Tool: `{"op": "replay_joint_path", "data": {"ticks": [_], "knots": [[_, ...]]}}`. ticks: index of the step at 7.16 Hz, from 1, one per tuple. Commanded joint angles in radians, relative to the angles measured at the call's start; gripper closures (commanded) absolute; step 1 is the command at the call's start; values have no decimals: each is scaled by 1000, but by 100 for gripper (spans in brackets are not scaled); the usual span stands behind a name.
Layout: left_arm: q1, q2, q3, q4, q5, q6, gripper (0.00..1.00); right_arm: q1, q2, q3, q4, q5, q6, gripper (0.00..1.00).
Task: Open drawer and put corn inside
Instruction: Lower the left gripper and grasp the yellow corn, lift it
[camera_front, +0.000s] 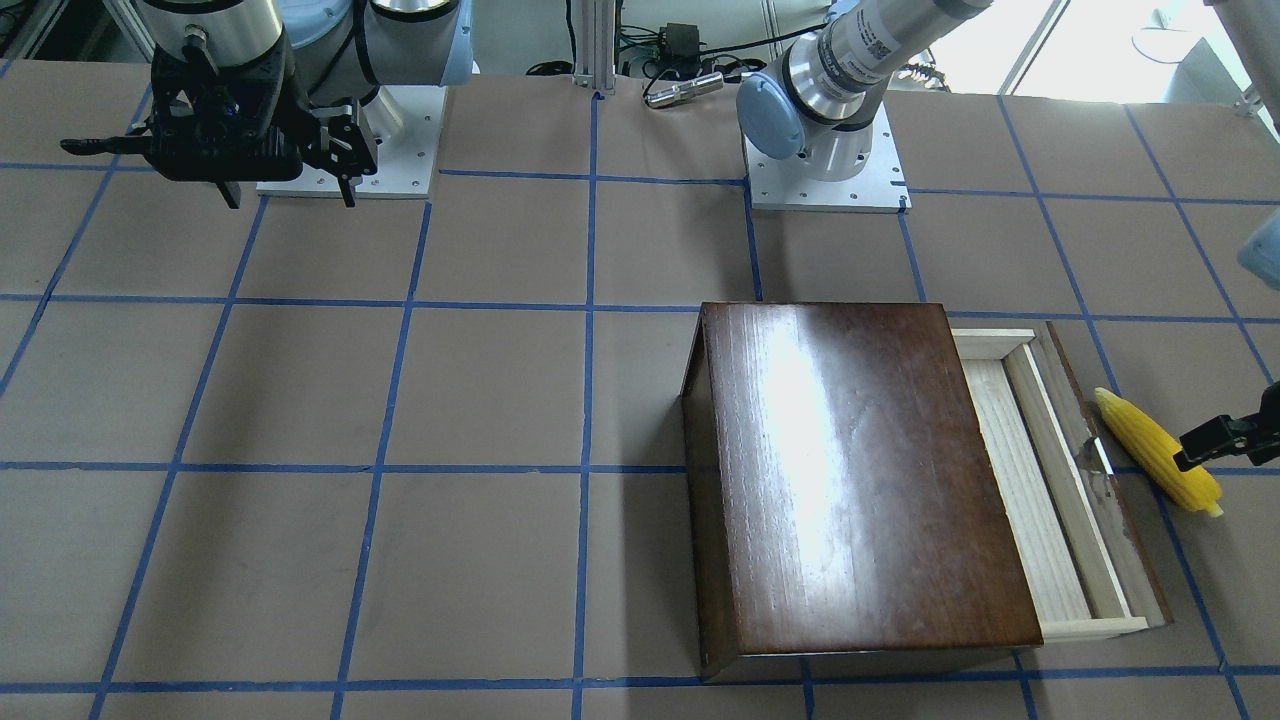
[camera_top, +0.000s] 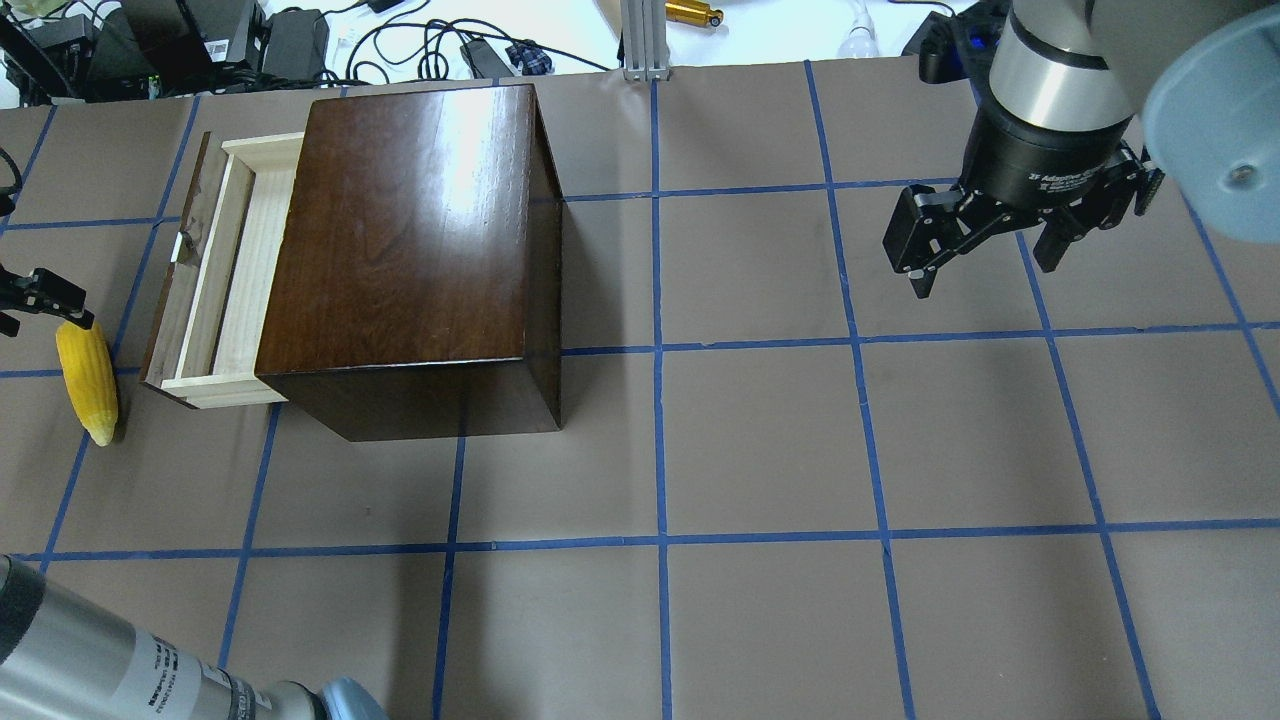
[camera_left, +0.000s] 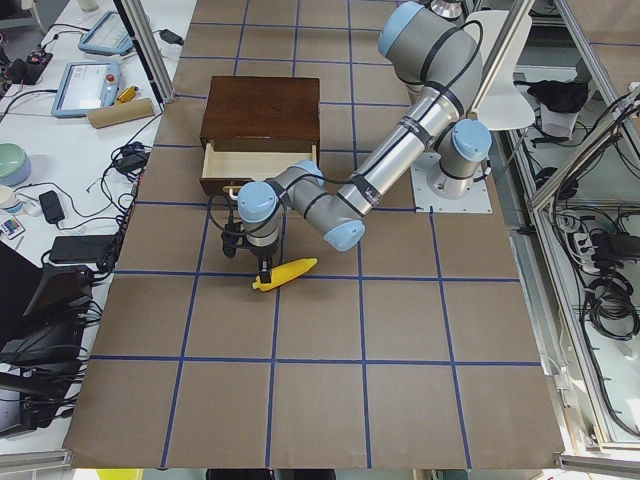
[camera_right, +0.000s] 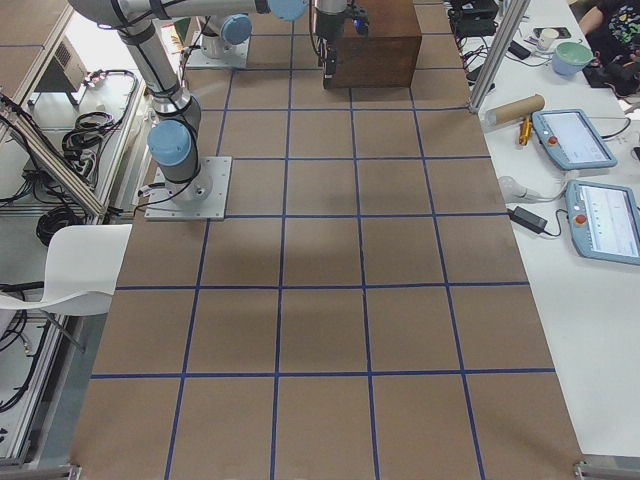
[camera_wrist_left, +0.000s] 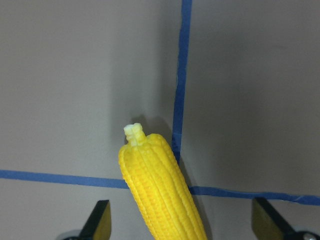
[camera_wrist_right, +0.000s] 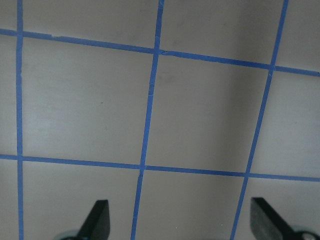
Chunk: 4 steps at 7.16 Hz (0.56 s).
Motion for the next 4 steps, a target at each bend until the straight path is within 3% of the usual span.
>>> {"op": "replay_joint_path", "data": {"ticks": [1,4], "knots": [[13,-37,-12,5,-2,13,0,0,1,0,0,0,0,0],[11,-83,-24,34,-13,25,0,0,0,0,0,-2,0,0]]}}
